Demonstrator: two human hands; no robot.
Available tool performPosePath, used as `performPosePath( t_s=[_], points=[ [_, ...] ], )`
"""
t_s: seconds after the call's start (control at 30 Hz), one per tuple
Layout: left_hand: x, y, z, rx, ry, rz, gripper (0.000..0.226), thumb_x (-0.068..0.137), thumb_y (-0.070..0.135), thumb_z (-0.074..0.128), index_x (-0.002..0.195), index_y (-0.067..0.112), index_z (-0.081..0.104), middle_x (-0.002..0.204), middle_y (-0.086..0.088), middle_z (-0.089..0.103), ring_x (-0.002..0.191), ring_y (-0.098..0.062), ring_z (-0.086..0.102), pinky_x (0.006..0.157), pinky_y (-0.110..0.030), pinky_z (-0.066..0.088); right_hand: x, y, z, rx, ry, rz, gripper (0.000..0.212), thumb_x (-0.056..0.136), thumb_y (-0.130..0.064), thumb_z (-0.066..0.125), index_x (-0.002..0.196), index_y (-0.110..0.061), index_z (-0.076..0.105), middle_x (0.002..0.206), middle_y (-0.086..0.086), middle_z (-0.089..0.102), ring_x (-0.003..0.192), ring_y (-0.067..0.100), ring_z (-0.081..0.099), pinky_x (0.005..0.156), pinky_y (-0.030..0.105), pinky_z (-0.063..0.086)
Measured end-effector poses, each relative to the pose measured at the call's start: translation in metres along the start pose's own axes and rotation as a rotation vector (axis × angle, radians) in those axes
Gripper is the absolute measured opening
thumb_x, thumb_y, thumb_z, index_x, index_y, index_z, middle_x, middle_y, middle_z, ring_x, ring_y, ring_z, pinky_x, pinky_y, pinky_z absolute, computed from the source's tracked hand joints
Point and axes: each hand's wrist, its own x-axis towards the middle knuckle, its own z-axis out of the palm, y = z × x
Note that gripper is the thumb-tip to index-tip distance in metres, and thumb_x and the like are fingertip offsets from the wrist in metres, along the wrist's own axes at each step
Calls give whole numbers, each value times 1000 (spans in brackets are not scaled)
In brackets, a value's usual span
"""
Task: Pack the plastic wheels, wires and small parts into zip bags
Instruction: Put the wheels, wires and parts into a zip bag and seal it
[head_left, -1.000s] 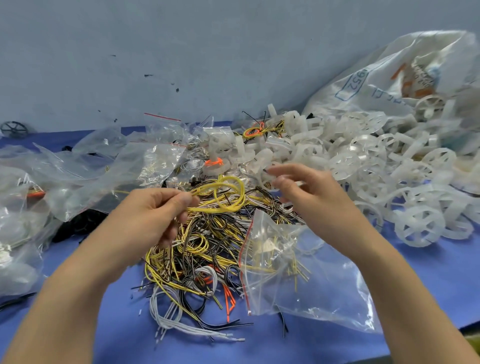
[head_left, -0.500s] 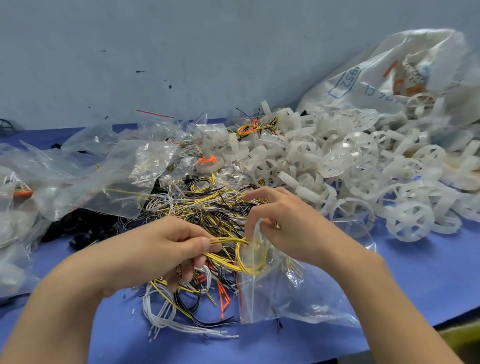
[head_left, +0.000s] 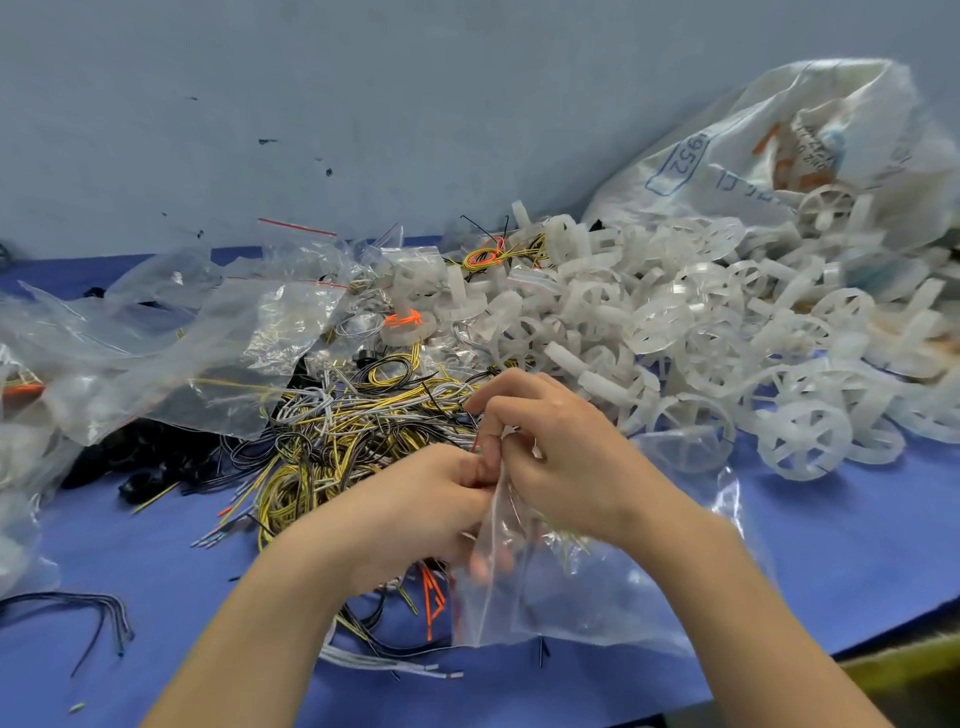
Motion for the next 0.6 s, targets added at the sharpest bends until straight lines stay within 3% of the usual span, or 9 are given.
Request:
performPosePath(
  t_s=[0.1, 0.23, 0.4, 0.5, 0.57, 0.6],
  points=[
    [9, -1, 10, -100, -98, 12, 21, 85, -6, 55, 90, 0, 74, 95, -25, 71, 70, -20, 68, 65, -31, 58, -1, -3, 0, 35, 7, -20, 22, 77, -10, 38, 69, -29, 48, 111, -8, 61, 105, 16, 53, 88, 34, 43],
    [20, -2, 13, -239, -169, 29, 22, 80, -11, 53, 92, -7, 71, 91, -28, 67, 86, -32, 69, 78, -40, 59, -3, -4, -2, 54, 11, -15, 22, 77, -10, 38, 69, -28, 47, 109, -8, 60, 103, 15, 52, 85, 30, 43],
    [35, -5, 15, -279, 27, 68, 27, 80, -8, 53, 106, -10, 58, 111, -40, 58, 108, -47, 60, 97, -57, 47, -3, 0, 0, 37, 78, 9, 21, 77, -10, 38, 70, -28, 45, 105, -6, 61, 102, 22, 53, 84, 39, 45],
    [38, -4, 13, -217, 81, 70, 31, 76, -6, 53, 105, -15, 57, 113, -45, 53, 112, -54, 56, 98, -67, 42, -4, 1, -1, 25, 120, 42, 20, 77, -11, 37, 70, -28, 45, 103, -6, 60, 101, 21, 53, 82, 40, 46],
    [37, -1, 13, -227, 54, 84, 35, 76, -6, 55, 109, -17, 55, 113, -46, 53, 111, -51, 58, 98, -66, 43, -4, -2, -1, 21, 164, 65, 20, 78, -13, 37, 69, -28, 46, 100, -5, 60, 102, 20, 53, 81, 42, 47],
    [36, 1, 15, -208, 24, 86, 34, 78, -6, 57, 110, -15, 55, 110, -42, 58, 106, -43, 63, 97, -59, 48, -3, -5, -1, 26, 190, 79, 19, 78, -14, 36, 68, -28, 46, 99, -5, 59, 102, 20, 54, 80, 42, 48]
  ],
)
